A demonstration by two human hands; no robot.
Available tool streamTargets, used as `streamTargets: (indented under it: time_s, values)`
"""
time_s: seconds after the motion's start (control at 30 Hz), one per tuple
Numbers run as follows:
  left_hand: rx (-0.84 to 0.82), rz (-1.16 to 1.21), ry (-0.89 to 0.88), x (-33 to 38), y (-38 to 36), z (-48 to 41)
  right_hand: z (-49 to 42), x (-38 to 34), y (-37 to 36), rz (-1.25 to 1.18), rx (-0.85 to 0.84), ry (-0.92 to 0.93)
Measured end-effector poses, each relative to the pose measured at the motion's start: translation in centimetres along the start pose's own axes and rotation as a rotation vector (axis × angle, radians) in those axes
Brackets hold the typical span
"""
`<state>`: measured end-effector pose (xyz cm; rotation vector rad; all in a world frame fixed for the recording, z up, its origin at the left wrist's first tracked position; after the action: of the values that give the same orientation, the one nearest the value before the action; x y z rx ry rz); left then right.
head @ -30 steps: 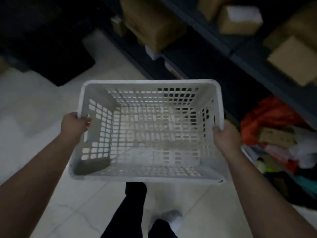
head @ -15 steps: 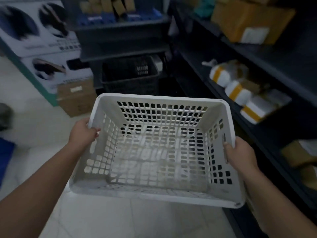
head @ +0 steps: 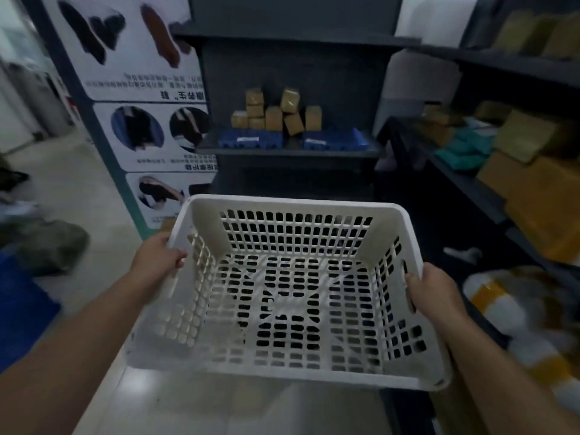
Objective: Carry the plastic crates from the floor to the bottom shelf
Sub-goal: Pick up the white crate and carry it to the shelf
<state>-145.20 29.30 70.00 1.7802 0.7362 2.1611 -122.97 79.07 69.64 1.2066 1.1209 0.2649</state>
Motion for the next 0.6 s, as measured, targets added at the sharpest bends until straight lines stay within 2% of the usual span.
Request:
streamTargets:
  time_s: [0.3, 0.5, 0.6]
  values:
    - [-0.037, 0.066, -0.024, 9.9, -7.0, -16.0, -21.8, -5.7, -1.3, 0.037, 0.029, 0.021]
    - [-0.156, 0.079, 0.000, 13.3, -13.2, -27.4, -31.7, -7.6, -5.6, 0.053, 0.066, -0.028]
    - [-0.160, 0.056, 0.047, 14.2, -15.2, -31.8, -35.8, -8.3, -8.0, 0.044, 0.038, -0.052]
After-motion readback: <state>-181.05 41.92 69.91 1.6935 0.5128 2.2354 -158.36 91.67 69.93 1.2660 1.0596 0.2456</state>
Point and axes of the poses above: each hand's wrist, its own z-axis away from the middle knuckle, its own y-axis out of the back of the hand, x = y × z, the point moved 7 cm from there along -z, towards the middle knuckle, and after that the axes turned 8 degrees about y, right-handed, at the moved point
